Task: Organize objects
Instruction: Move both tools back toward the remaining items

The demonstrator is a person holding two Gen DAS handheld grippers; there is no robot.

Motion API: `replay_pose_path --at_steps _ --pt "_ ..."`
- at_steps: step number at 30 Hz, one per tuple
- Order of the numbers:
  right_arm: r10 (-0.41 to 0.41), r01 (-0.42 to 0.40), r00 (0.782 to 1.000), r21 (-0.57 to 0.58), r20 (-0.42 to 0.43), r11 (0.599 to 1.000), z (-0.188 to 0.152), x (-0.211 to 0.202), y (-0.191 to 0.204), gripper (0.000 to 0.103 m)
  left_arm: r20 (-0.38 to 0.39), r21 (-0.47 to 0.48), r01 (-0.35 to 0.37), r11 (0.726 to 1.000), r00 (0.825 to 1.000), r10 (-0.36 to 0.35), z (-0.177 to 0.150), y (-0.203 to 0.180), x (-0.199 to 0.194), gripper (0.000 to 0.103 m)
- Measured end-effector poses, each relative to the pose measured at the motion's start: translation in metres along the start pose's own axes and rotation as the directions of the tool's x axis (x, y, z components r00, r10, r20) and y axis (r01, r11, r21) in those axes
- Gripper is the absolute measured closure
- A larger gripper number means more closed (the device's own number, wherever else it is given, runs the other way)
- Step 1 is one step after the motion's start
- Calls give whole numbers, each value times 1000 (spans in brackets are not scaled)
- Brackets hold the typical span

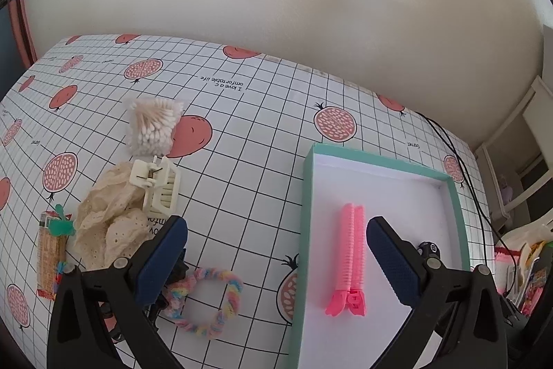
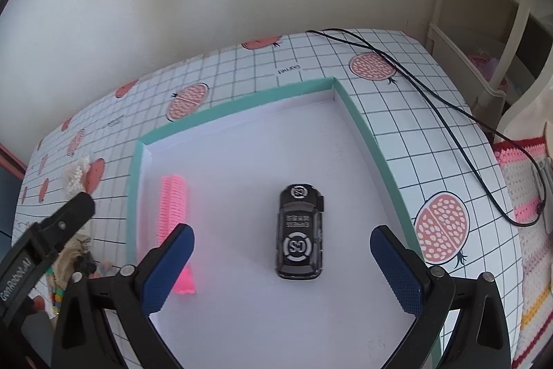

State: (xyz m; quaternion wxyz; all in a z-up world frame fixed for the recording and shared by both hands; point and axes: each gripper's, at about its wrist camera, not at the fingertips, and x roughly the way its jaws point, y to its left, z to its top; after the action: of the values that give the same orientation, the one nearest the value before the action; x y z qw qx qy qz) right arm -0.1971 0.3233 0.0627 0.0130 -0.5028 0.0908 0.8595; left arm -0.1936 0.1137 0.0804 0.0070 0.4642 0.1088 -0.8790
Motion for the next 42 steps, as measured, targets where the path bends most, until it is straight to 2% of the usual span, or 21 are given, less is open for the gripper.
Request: replay_pose_path --at_steps 6,12,20,26,30,35,42 --pt "84 -82 993 -27 89 996 9 -32 21 0 37 -47 29 998 999 -27 13 15 -20 0" --pt "163 -154 982 -98 93 983 9 -45 56 0 68 -96 28 995 997 -22 26 46 -44 0" --pt "227 -213 972 -165 65 963 -2 -52 100 0 99 -203 -44 978 993 66 37 118 -75 0" --pt "267 -257 963 -194 27 947 -12 -50 136 0 66 -264 -82 961 992 103 35 158 -82 0" --pt "288 -280 958 -220 5 934 -19 -46 155 3 18 -312 -111 943 992 123 27 184 -83 0" --pt "290 -292 956 -231 -40 928 -27 -38 168 11 -55 -369 -162 915 987 153 12 214 -70 0" --pt "244 -266 963 -261 -113 928 -39 -19 179 25 -144 -436 -216 874 975 169 -4 252 -49 0"
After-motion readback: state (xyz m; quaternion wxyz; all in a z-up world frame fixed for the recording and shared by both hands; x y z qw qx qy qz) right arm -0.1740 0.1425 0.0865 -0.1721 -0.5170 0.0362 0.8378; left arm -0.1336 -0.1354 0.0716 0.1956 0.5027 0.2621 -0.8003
